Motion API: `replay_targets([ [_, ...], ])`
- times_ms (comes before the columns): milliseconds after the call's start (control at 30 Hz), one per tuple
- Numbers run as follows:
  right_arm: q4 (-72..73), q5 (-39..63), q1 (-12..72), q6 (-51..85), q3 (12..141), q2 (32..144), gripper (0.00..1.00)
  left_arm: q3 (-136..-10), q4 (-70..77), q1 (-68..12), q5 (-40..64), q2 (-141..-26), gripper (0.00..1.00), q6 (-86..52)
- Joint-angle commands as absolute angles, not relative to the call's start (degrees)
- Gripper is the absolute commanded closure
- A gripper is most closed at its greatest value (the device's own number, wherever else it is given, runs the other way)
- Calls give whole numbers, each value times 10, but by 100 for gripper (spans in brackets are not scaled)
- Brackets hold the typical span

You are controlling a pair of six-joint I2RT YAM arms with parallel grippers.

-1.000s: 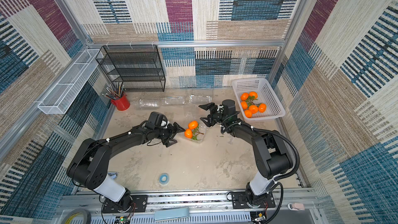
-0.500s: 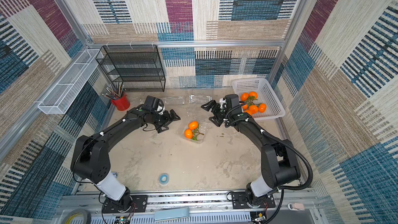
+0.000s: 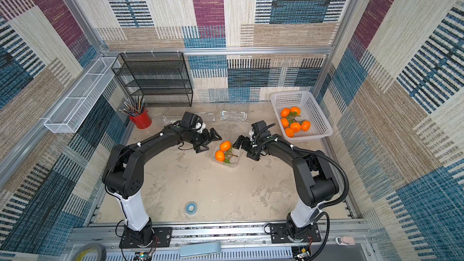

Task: Take oranges out of containers
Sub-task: Pick up the orange from the packing box.

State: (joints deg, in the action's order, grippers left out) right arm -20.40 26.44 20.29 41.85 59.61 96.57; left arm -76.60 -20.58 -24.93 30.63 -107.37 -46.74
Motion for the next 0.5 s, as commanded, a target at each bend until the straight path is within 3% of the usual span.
replay_targets([
  [0,-196,261,203,404,604,975,2,-735,-160,-259,318,-1060,0,-510],
  [467,-306,205,197,333,698,1001,2,-603,-41,-298,323,-991,0,-632],
])
